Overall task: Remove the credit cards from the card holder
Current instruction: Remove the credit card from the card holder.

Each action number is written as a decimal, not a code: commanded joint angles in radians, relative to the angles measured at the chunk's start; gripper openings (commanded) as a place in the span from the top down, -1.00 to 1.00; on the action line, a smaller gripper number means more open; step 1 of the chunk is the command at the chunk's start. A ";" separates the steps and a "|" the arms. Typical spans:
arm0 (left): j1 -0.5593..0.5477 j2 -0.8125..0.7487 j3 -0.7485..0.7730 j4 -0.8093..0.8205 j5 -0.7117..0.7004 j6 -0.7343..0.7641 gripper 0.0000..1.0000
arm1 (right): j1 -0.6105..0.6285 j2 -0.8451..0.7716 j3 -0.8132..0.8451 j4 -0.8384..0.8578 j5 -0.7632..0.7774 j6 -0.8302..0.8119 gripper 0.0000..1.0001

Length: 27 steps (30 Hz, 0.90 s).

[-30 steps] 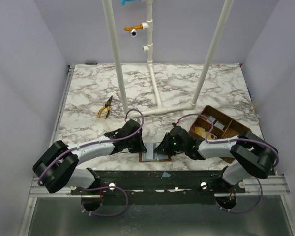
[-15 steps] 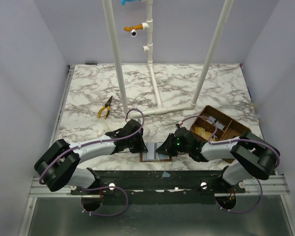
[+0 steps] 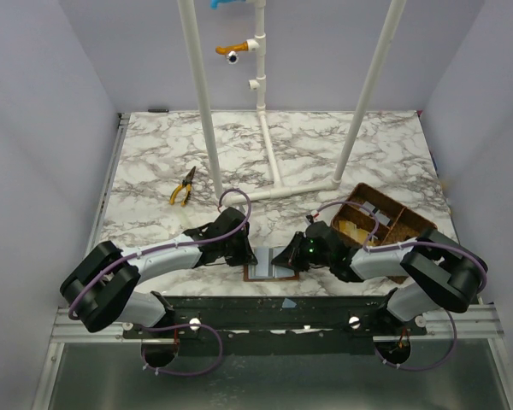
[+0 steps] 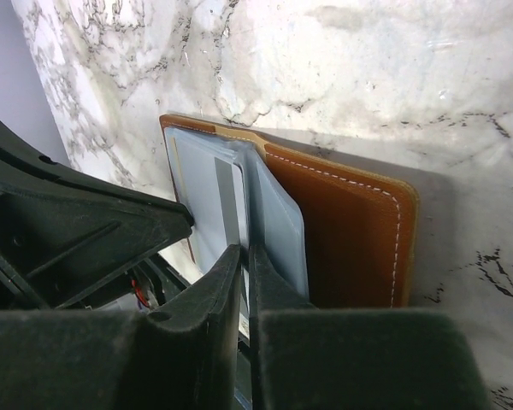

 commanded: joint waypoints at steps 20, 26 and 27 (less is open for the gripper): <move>0.020 0.006 -0.069 -0.070 -0.057 -0.032 1.00 | -0.027 -0.032 -0.085 0.073 0.012 0.020 0.99; 0.034 -0.002 -0.076 -0.074 -0.058 -0.028 1.00 | -0.028 -0.056 -0.094 0.048 0.029 0.004 0.99; 0.034 0.000 -0.074 -0.074 -0.059 -0.025 1.00 | -0.028 -0.054 -0.093 0.048 0.029 0.002 0.99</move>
